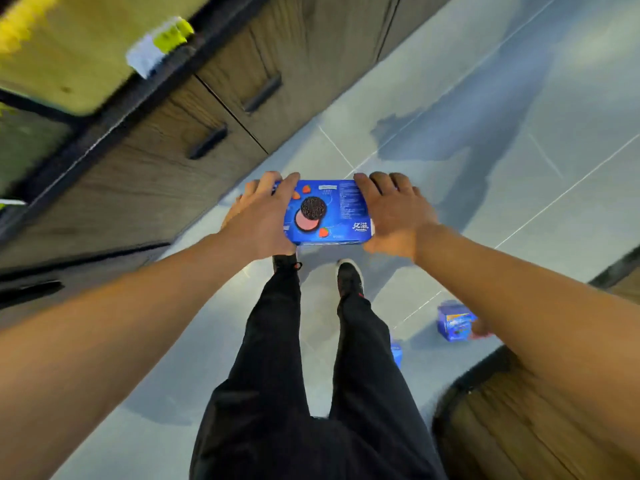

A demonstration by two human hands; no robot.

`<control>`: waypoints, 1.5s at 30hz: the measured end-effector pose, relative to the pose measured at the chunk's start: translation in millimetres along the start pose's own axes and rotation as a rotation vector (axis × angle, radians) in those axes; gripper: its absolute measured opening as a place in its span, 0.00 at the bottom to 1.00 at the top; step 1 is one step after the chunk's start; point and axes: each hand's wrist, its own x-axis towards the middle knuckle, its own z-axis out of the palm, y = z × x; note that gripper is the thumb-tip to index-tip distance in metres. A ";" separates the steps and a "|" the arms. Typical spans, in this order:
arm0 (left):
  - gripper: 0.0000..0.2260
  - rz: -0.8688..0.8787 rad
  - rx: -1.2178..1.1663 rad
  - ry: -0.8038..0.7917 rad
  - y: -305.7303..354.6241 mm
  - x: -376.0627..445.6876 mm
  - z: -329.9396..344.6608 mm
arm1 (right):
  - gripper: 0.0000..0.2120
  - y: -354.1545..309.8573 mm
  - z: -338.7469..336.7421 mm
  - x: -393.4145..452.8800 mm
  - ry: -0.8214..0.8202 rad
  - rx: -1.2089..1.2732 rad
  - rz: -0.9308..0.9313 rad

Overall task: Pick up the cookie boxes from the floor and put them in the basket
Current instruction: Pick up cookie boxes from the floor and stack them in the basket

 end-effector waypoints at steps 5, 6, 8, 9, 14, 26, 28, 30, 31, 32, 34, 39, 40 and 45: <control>0.49 -0.071 -0.028 0.086 42.4 -80.2 -36.3 | 0.52 -9.6 -58.5 -63.2 -0.050 -0.072 -0.120; 0.49 -0.099 -0.052 0.099 47.0 -96.2 -37.2 | 0.52 -13.0 -67.1 -72.4 -0.063 -0.084 -0.158; 0.50 -0.184 -0.134 0.135 50.9 -139.3 -36.1 | 0.53 -29.2 -83.2 -90.9 -0.075 -0.150 -0.267; 0.50 -0.221 -0.175 0.147 50.1 -158.0 -32.9 | 0.54 -38.2 -88.1 -97.5 -0.081 -0.178 -0.312; 0.51 -0.490 -0.380 0.195 32.6 -245.8 -17.6 | 0.48 -106.3 -91.8 -119.4 -0.009 -0.384 -0.567; 0.34 -0.840 -1.179 0.532 -28.5 -504.8 34.9 | 0.32 -367.8 -55.4 -187.6 0.328 -0.678 -1.300; 0.31 -0.892 -1.203 0.662 -39.9 -548.5 52.9 | 0.26 -419.3 -47.6 -210.7 0.260 -0.721 -1.343; 0.25 -0.976 -1.163 0.805 -51.7 -589.8 73.3 | 0.21 -465.3 -35.9 -234.7 0.159 -0.712 -1.366; 0.23 -1.010 -1.133 0.895 -57.2 -610.6 83.4 | 0.20 -488.1 -28.3 -246.2 0.119 -0.694 -1.369; 0.24 -1.029 -1.113 1.008 -64.0 -630.7 93.4 | 0.21 -512.3 -21.4 -258.7 0.075 -0.667 -1.369; 0.26 -1.022 -1.128 1.253 -72.2 -660.8 108.8 | 0.23 -551.6 -10.3 -279.2 -0.028 -0.595 -1.363; 0.26 -0.999 -1.048 1.525 -101.2 -735.0 128.7 | 0.26 -643.3 12.2 -336.6 -0.203 -0.446 -1.366; 0.27 -1.010 -1.030 1.549 -110.1 -747.2 130.9 | 0.27 -658.6 14.1 -345.0 -0.205 -0.427 -1.381; 0.22 -1.093 -1.161 1.694 -158.7 -804.9 143.2 | 0.29 -726.8 34.0 -368.4 -0.165 -0.183 -1.425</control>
